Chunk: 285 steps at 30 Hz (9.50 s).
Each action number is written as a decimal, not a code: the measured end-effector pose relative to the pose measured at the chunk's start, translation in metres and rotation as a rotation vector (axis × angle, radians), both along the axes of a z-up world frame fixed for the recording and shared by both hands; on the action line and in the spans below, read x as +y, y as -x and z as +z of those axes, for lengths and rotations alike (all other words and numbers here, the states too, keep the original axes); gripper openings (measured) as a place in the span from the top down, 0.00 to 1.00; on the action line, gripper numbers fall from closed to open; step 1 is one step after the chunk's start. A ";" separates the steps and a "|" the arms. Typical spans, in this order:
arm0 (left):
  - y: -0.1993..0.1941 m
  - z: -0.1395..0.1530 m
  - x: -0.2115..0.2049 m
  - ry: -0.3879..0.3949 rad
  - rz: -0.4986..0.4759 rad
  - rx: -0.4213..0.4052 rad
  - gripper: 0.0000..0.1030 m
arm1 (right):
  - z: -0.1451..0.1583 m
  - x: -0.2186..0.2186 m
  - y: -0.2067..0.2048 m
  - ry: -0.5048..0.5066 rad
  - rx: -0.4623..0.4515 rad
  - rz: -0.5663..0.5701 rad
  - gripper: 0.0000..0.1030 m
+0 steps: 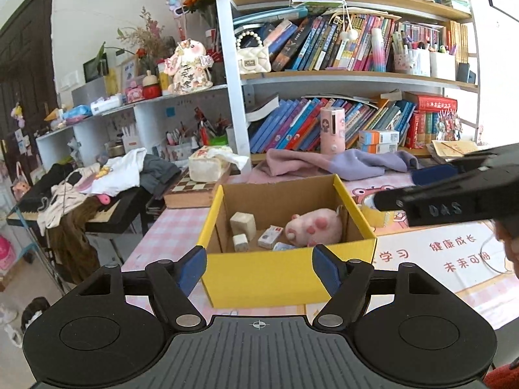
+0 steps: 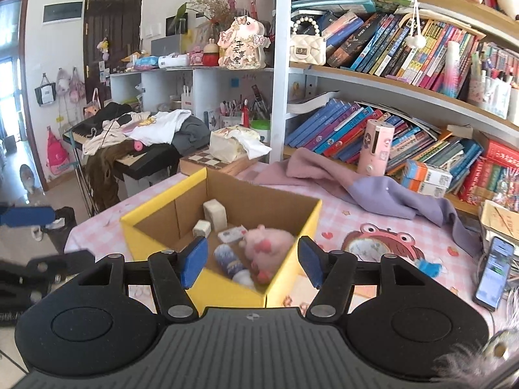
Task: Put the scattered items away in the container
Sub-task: 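Raise both open grippers out of the box and move to the tape roll, then grasp yellow tape roll with left gripper while right gripper grasps blue packet, then lift and carry tape roll and blue packet toward the yellow box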
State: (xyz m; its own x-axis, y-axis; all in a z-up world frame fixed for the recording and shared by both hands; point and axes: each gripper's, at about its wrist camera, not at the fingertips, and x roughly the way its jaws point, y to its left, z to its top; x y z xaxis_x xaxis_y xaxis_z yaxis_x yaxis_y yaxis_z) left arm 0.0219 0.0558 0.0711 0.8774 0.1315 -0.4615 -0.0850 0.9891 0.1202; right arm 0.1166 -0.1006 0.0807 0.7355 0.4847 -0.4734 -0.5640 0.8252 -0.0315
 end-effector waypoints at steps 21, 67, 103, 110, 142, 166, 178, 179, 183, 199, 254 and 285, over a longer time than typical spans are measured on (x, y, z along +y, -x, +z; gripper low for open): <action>0.052 -0.041 -0.022 0.021 0.084 0.088 0.13 | -0.050 -0.022 0.089 0.070 0.059 0.016 0.18; 0.009 -0.065 -0.100 0.044 -0.246 0.188 0.07 | -0.072 -0.110 0.083 0.168 0.093 -0.239 0.11; -0.143 -0.080 -0.206 0.065 -0.369 0.216 0.07 | -0.080 -0.213 -0.061 0.169 0.166 -0.364 0.13; -0.178 -0.075 -0.219 0.066 -0.273 0.208 0.07 | -0.075 -0.229 -0.110 0.154 0.155 -0.290 0.14; -0.344 -0.125 -0.212 0.059 0.038 0.330 0.07 | -0.146 -0.210 -0.313 0.161 0.249 -0.124 0.14; -0.390 -0.154 -0.214 0.105 0.065 0.373 0.07 | -0.172 -0.202 -0.355 0.134 0.311 -0.107 0.27; -0.395 -0.162 -0.213 0.107 0.075 0.393 0.14 | -0.169 -0.207 -0.351 0.115 0.299 -0.126 0.48; -0.394 -0.161 -0.214 0.102 0.073 0.392 0.14 | -0.169 -0.208 -0.351 0.112 0.302 -0.124 0.50; -0.383 -0.150 -0.217 0.089 0.035 0.371 0.14 | -0.163 -0.208 -0.348 0.108 0.301 -0.107 0.53; -0.307 -0.107 -0.225 0.151 -0.043 0.324 0.14 | -0.123 -0.219 -0.282 0.108 0.278 -0.074 0.54; 0.013 -0.056 -0.068 0.188 -0.101 0.214 0.14 | -0.066 -0.074 0.041 0.106 0.215 -0.041 0.54; 0.033 -0.056 -0.002 0.183 -0.029 0.207 0.14 | -0.068 0.002 0.068 0.116 0.221 0.122 0.54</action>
State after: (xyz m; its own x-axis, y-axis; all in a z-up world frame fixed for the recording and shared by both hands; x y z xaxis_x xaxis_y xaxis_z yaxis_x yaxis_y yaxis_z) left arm -0.0112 0.0541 0.0154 0.7642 0.0054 -0.6450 -0.0482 0.9977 -0.0487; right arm 0.0488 -0.0986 0.0123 0.5479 0.4960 -0.6736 -0.6624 0.7491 0.0128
